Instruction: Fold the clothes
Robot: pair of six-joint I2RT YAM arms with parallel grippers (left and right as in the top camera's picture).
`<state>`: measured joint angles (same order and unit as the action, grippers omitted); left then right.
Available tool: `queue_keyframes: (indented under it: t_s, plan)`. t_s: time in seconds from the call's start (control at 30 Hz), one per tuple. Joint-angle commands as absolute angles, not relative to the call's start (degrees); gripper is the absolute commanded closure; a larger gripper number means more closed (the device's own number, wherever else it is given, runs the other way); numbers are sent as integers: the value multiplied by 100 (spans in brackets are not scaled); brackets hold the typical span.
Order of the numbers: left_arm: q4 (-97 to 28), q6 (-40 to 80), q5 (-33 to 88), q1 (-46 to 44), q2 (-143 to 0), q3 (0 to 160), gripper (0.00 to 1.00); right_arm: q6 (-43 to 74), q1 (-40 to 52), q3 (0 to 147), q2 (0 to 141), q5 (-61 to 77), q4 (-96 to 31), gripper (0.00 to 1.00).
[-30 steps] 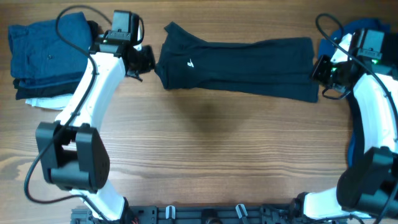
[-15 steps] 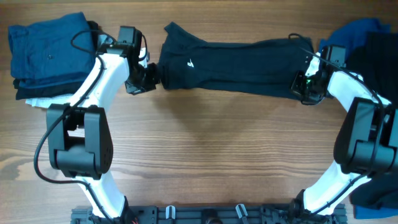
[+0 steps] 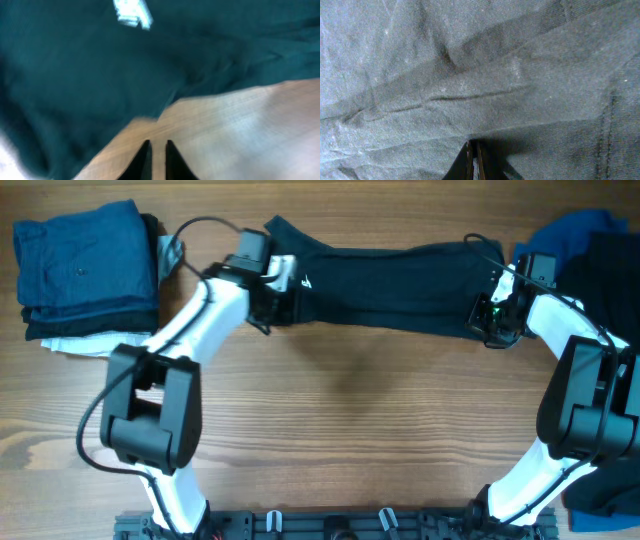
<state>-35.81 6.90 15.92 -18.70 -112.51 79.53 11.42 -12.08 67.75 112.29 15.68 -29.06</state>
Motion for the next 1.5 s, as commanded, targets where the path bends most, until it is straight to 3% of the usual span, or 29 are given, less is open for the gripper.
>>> queue_keyframes:
  t_s: [0.0, 0.03, 0.1, 0.37, 0.47, 0.57, 0.63, 0.67, 0.73, 0.77, 1.0, 1.17, 1.33, 1.37, 1.43, 1.47]
  plan:
    - [-3277, 292, -207, -2539, -11327, 7955, 86, 1068, -1194, 6737, 11306, 1658, -2908, 96]
    - [-3251, 287, -296, -2624, -11351, 7955, 85, 1070, -1194, 6737, 11306, 1658, -2908, 96]
    - [-3155, 148, -298, -2714, -11461, 7955, 73, 1070, -1194, 6737, 11306, 1658, -2906, 96]
    - [-2451, -283, -294, -2718, -11876, 7955, 56, 1070, -1194, 6737, 11306, 1658, -2912, 96]
    - [-2418, -432, -314, -2716, -11876, 7955, 57, 1068, -1194, 6737, 11306, 1656, -2917, 96]
    - [-2416, -432, -486, -2716, -11876, 7955, 76, 1068, -1194, 6737, 11306, 1636, -2915, 96]
    - [-2443, -432, -506, -2716, -11876, 7955, 78, 1072, -1194, 6737, 11306, 1636, -2915, 96]
    - [-2493, -432, -504, -2716, -11876, 7955, 76, 1068, -1194, 6737, 11306, 1636, -2915, 96]
    - [-2665, -432, -504, -2716, -11880, 7955, 55, 1068, -1194, 6737, 11306, 1636, -2915, 96]
    - [-2816, -429, -502, -2718, -11885, 7955, 50, 1068, -1194, 6737, 11306, 1636, -2912, 95]
    - [-2936, -432, -502, -2711, -11893, 7948, 50, 1070, -1194, 6737, 11306, 1636, -2895, 95]
    - [-2700, -429, -504, -2711, -11893, 7948, 75, 1068, -1194, 6737, 11306, 1634, -2893, 95]
    - [-2659, -578, -506, -2711, -11893, 7948, 80, 1068, -1194, 6737, 11306, 1634, -2895, 95]
    - [-2663, -585, -506, -2711, -11893, 7948, 80, 1068, -1194, 6737, 11306, 1634, -2895, 95]
    - [-2746, -591, -502, -2711, -11893, 7948, 61, 1066, -1197, 6737, 11306, 1634, -2895, 95]
    - [-2799, -694, -497, -2711, -11896, 7948, 58, 1068, -1197, 6737, 11306, 1634, -2895, 95]
